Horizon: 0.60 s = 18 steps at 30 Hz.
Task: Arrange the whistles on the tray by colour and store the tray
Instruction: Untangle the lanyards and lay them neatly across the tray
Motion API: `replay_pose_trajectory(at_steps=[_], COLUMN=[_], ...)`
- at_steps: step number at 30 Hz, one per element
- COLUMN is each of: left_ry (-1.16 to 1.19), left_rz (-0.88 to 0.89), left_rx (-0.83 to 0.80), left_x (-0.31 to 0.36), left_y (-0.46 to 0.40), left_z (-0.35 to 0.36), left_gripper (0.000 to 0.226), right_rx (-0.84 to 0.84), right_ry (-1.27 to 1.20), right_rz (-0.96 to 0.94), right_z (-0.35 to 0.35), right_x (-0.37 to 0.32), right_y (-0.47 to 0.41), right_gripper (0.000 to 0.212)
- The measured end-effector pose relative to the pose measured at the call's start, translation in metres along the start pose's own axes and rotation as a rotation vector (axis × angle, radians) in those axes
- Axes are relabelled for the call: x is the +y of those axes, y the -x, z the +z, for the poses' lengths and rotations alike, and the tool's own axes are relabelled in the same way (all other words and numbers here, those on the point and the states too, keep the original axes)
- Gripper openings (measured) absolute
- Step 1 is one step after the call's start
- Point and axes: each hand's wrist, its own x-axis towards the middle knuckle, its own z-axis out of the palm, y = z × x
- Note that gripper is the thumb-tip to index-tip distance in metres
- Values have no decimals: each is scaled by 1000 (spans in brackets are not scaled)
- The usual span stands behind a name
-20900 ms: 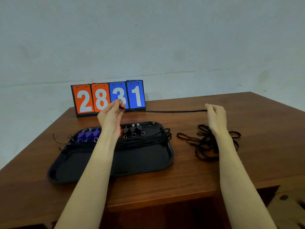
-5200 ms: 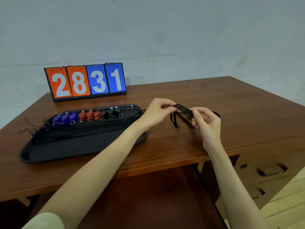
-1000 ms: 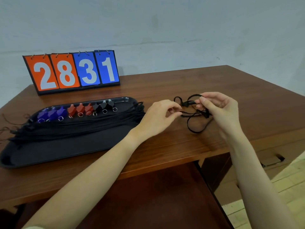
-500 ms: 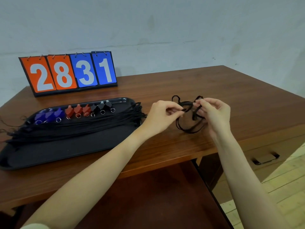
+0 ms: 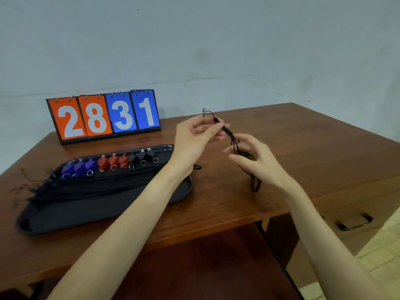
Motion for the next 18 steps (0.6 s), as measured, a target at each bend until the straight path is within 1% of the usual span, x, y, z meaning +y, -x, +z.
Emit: replay_pose_trajectory(at_steps=[1, 2, 3, 5, 7, 11, 14, 17, 18], left_ry=[10, 19, 28, 70, 149, 287, 270, 186, 146], left_rz=[2, 0, -8, -42, -90, -161, -138, -108, -106], left_rx=[23, 58, 103, 210, 345, 637, 722, 800, 827], left_x=[5, 9, 13, 15, 14, 15, 17, 20, 22], left_y=[-1, -2, -4, -8, -11, -15, -10, 2, 8], left_z=[-2, -6, -11, -27, -45, -78, -103, -129, -137], left_gripper=[19, 20, 21, 22, 22, 16, 10, 16, 13], right_rx=[1, 37, 86, 163, 200, 268, 306, 285, 276], right_ry=[-8, -24, -44, -94, -125, -301, -397, -445, -450], right_rz=[-11, -27, -38, -42, -27, 45, 59, 89, 95], right_z=[1, 0, -2, -12, -22, -33, -32, -17, -10], right_x=[-2, -3, -4, -2, 0, 5, 7, 6, 4], right_y=[-4, -7, -10, -14, -19, -23, -24, -27, -28], right_gripper=[32, 22, 19, 31, 41, 49, 50, 48, 47])
